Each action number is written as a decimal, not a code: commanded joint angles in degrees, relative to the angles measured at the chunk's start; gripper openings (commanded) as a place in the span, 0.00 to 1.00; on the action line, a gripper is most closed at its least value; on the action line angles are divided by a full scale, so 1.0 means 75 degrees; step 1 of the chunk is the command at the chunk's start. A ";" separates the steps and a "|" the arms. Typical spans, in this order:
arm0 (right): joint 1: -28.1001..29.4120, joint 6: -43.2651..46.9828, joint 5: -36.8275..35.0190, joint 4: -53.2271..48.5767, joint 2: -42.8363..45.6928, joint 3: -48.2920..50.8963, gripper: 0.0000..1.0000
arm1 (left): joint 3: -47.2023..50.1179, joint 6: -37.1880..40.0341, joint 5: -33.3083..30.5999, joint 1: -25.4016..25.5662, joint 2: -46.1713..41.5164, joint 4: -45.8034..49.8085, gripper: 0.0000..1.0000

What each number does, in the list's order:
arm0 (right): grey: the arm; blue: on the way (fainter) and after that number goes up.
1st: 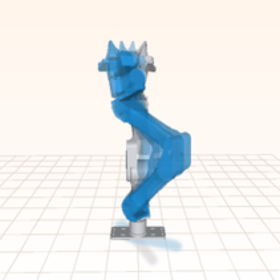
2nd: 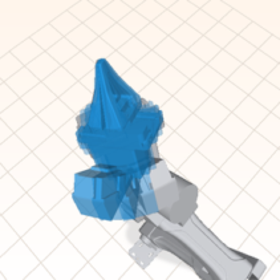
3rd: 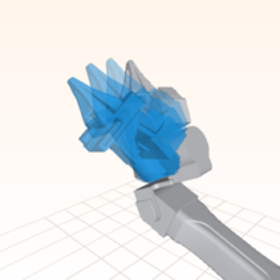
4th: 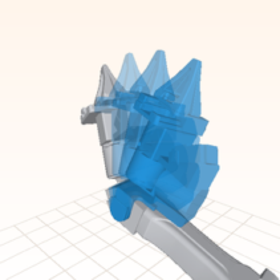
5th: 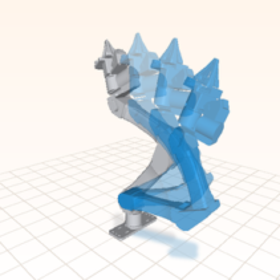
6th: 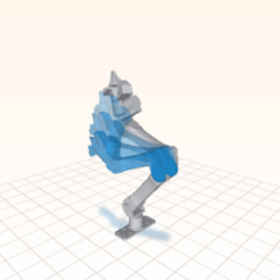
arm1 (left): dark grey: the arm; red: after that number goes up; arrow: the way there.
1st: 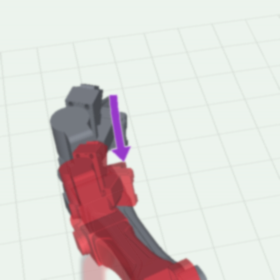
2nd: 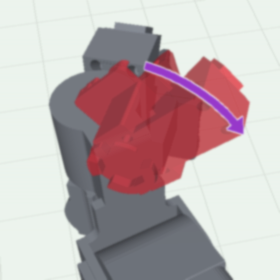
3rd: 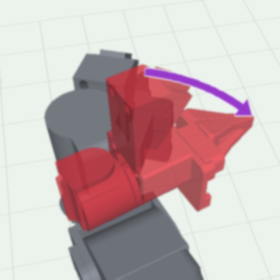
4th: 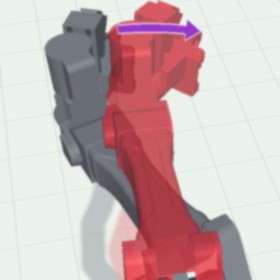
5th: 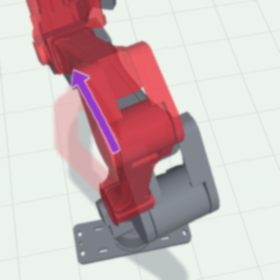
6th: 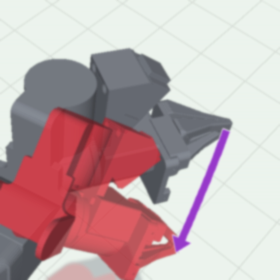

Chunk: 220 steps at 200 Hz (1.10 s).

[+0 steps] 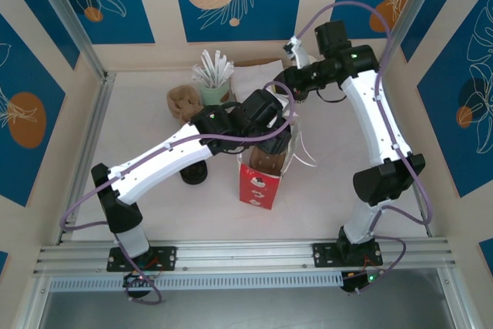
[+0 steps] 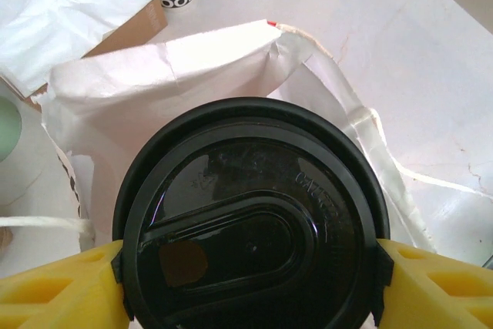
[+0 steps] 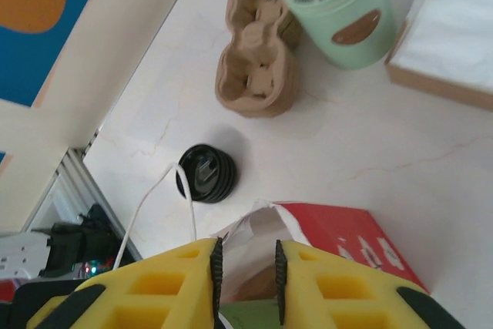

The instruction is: Pack the takeout coffee

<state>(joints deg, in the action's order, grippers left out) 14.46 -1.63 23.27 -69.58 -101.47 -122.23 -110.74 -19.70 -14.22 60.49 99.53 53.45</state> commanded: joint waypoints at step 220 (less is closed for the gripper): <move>0.0352 0.2791 0.0329 -0.0439 -0.0409 0.1267 0.67 | 0.1135 0.0283 0.1259 -0.0606 -0.0766 0.0087 0.73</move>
<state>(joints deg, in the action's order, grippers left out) 15.53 14.24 25.12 -71.75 -102.15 -110.45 -102.59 -18.92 -7.44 56.71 95.72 53.19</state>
